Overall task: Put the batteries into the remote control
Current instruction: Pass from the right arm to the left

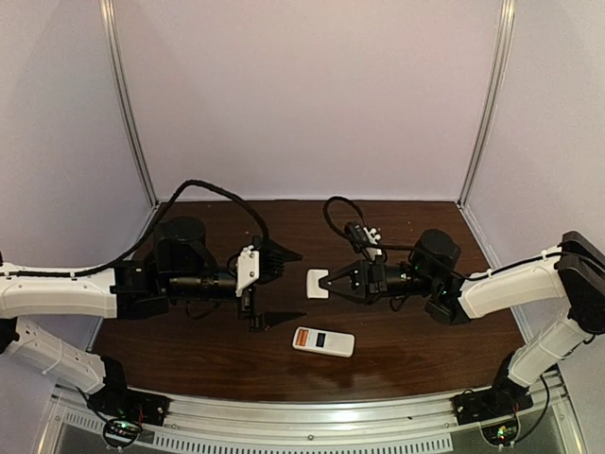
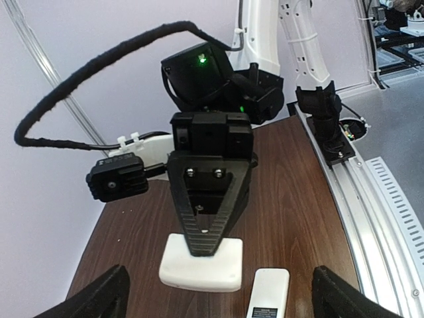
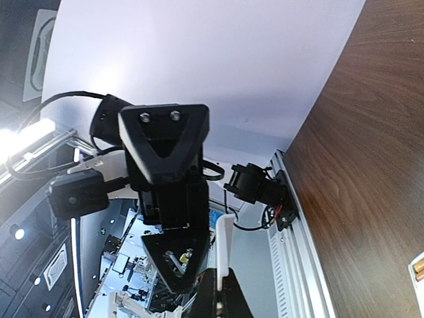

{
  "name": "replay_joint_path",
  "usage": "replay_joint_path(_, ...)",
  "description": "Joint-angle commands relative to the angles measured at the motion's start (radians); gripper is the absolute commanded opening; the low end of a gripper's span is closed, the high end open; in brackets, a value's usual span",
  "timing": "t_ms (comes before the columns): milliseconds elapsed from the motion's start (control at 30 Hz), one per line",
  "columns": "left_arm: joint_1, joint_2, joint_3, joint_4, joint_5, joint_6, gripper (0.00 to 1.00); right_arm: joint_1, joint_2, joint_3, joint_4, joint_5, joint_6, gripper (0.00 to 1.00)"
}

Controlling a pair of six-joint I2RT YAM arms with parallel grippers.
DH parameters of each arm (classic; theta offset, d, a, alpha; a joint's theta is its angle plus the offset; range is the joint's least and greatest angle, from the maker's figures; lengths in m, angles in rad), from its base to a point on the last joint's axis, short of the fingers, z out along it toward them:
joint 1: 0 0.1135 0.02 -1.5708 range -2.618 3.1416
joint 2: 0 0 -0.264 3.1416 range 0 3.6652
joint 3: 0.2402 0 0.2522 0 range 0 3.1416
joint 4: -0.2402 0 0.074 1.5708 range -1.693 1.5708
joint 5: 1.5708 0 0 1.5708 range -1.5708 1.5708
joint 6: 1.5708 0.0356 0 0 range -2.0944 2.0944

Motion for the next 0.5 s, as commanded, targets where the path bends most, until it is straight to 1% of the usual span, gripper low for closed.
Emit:
replay_joint_path(0,-0.002,0.024,0.009,0.052,0.106,0.040,0.96,0.003,0.024,-0.005,0.199,-0.043,0.088,0.00)
replay_joint_path(33,-0.002,0.034,0.014,0.050,0.106,0.049,0.94,0.005,0.033,-0.006,0.240,-0.045,0.108,0.00)
replay_joint_path(100,-0.002,0.040,0.019,0.049,0.107,0.074,0.85,0.010,0.049,-0.008,0.272,-0.053,0.137,0.00)
replay_joint_path(200,-0.001,0.050,0.025,0.063,0.100,0.082,0.81,0.019,0.063,-0.014,0.299,-0.053,0.151,0.00)
replay_joint_path(333,-0.002,0.079,0.047,0.058,0.083,0.065,0.79,0.027,0.078,-0.014,0.341,-0.055,0.174,0.00)
replay_joint_path(467,-0.002,0.094,0.048,0.066,0.052,0.053,0.79,0.032,0.079,-0.012,0.346,-0.055,0.171,0.00)
